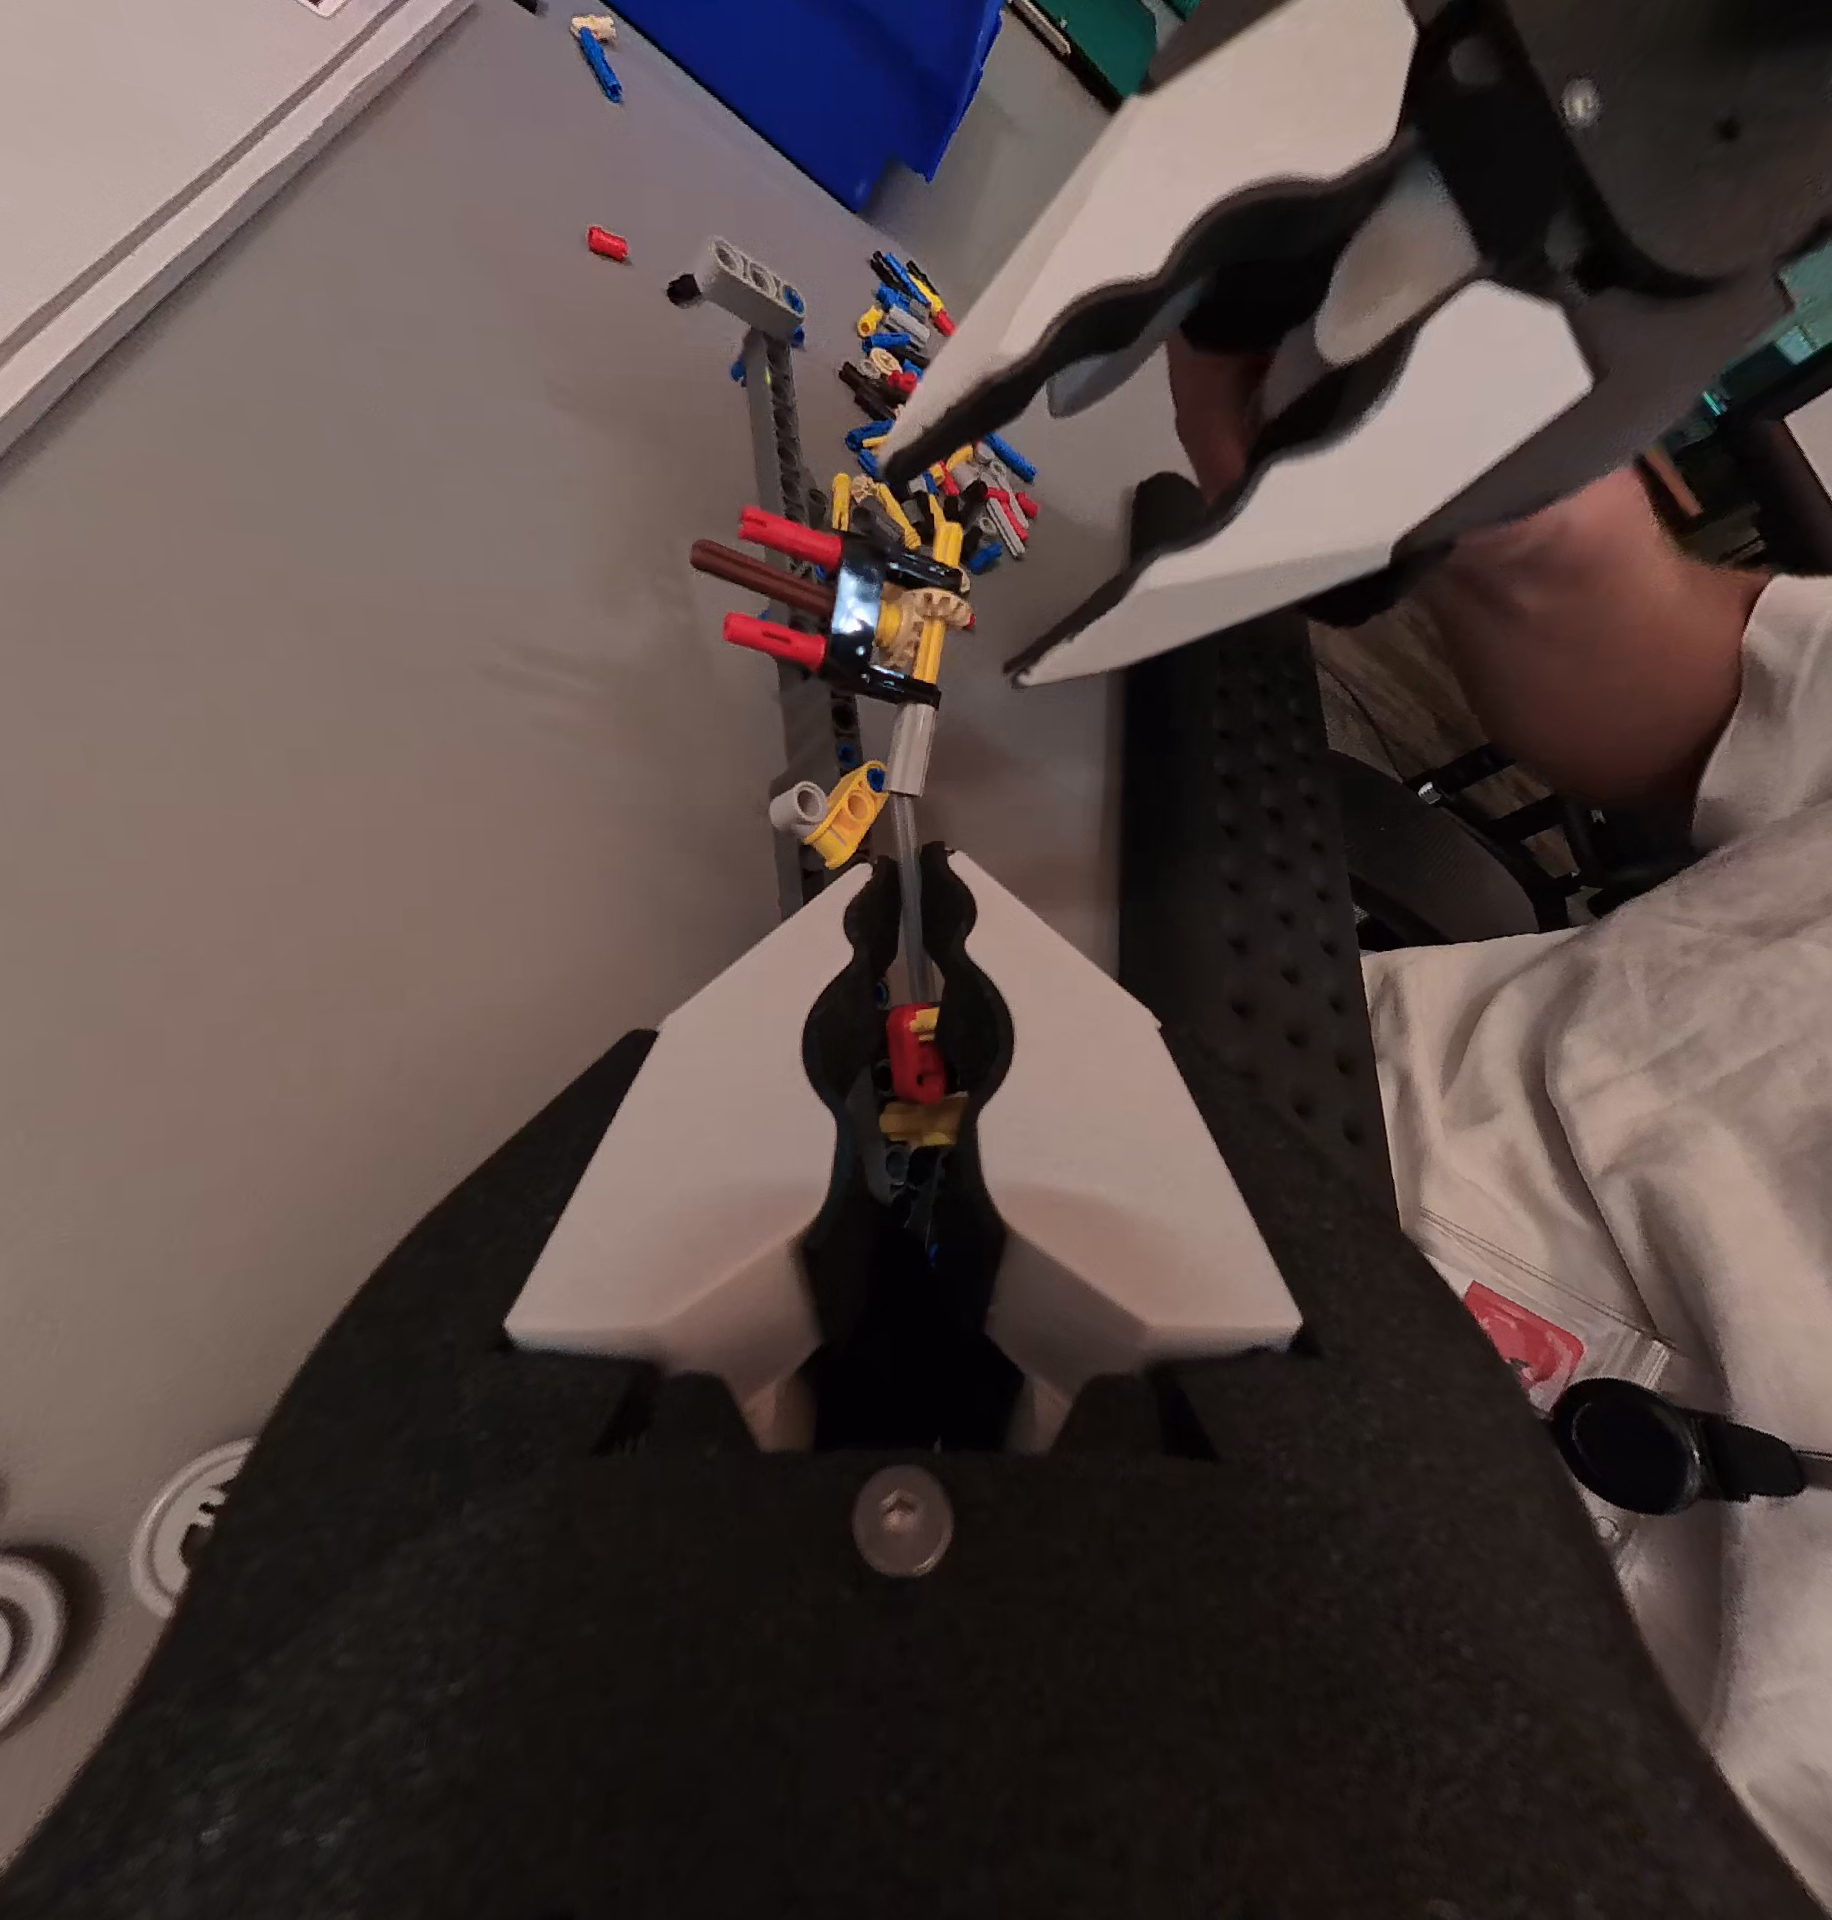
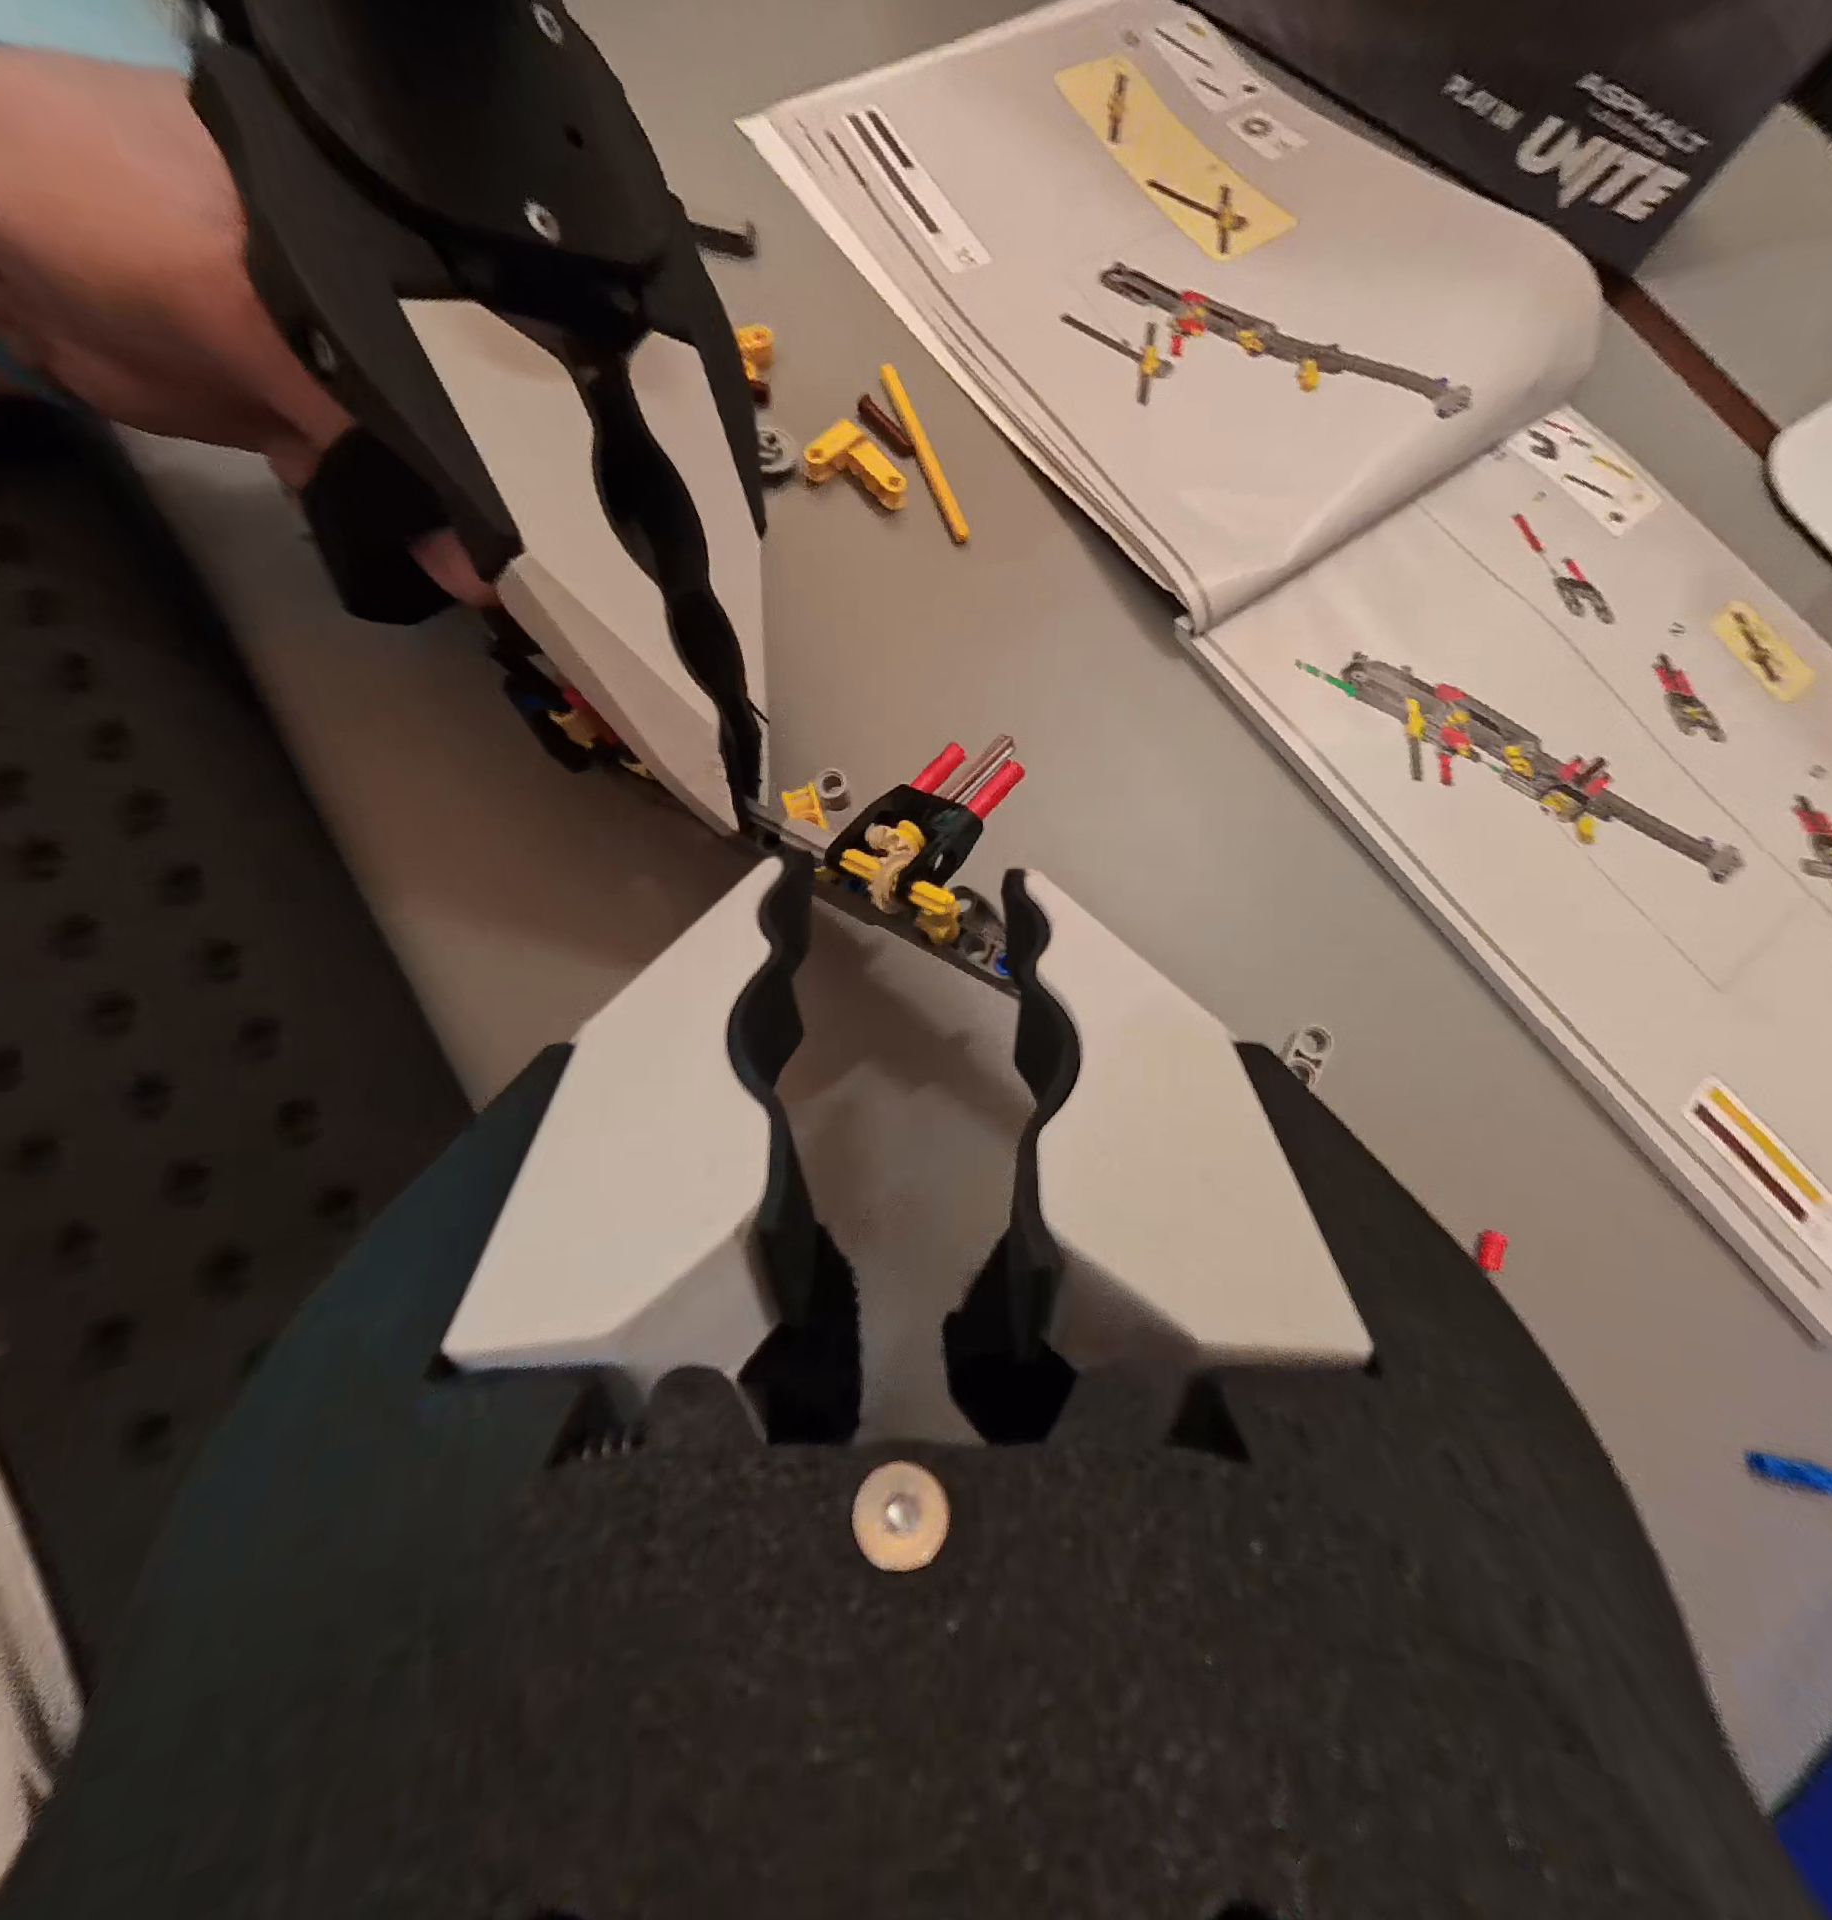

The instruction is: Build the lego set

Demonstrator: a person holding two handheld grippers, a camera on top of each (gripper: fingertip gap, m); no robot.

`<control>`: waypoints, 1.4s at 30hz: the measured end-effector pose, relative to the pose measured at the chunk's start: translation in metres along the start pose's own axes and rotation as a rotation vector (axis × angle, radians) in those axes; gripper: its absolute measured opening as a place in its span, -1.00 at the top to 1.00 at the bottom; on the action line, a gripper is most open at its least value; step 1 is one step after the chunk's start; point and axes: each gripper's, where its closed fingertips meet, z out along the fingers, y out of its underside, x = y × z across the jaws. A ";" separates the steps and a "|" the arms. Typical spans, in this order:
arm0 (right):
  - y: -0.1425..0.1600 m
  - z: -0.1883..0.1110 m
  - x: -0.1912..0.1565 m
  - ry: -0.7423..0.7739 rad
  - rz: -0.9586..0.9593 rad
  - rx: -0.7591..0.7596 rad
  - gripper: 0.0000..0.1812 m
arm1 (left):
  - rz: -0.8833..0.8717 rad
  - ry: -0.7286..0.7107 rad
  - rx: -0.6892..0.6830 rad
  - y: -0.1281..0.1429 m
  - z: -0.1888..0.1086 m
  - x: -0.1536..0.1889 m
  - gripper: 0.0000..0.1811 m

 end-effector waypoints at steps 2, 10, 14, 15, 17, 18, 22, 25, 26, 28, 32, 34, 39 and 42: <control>0.002 0.002 -0.003 0.067 -0.019 -0.004 0.60 | -0.002 -0.001 0.001 0.000 0.000 0.000 0.97; 0.002 0.006 0.003 0.203 -0.041 0.059 0.82 | 0.004 -0.001 -0.010 0.002 0.000 0.001 0.98; 0.006 0.004 0.001 0.188 -0.032 0.066 0.83 | 0.001 0.002 -0.013 0.002 0.001 0.001 0.97; 0.008 0.004 0.001 0.188 -0.039 0.066 0.84 | -0.002 0.000 -0.011 0.001 0.001 0.000 0.97; 0.016 0.007 0.000 0.184 -0.038 0.048 0.84 | -0.009 -0.006 -0.009 0.000 0.000 -0.002 0.97; 0.018 0.009 0.000 0.177 -0.025 0.053 0.84 | -0.001 -0.007 -0.015 0.001 0.000 -0.002 0.97; 0.016 0.009 0.000 0.129 0.030 0.109 0.84 | 0.035 -0.004 -0.040 0.003 0.000 0.000 0.97; 0.011 0.007 0.000 0.131 0.013 0.123 0.84 | 0.034 0.013 -0.047 0.003 0.001 0.001 0.98; 0.011 0.007 -0.001 0.139 -0.005 0.113 0.84 | 0.036 0.012 -0.051 0.004 0.000 0.001 0.97; 0.011 0.008 -0.001 0.149 -0.037 0.086 0.84 | 0.032 0.018 -0.052 0.004 0.000 0.001 0.97; 0.009 0.007 -0.002 0.105 -0.056 0.034 0.84 | 0.056 0.022 -0.066 0.006 0.001 0.003 0.97; 0.010 0.007 -0.002 0.083 -0.062 -0.004 0.83 | 0.057 0.027 -0.070 0.006 0.002 0.003 0.98; 0.011 0.009 -0.002 0.036 -0.065 -0.108 0.83 | 0.065 0.038 -0.071 0.006 0.003 0.005 0.98; 0.012 0.011 -0.001 0.029 -0.075 -0.178 0.82 | 0.061 0.034 -0.064 0.006 0.004 0.004 0.98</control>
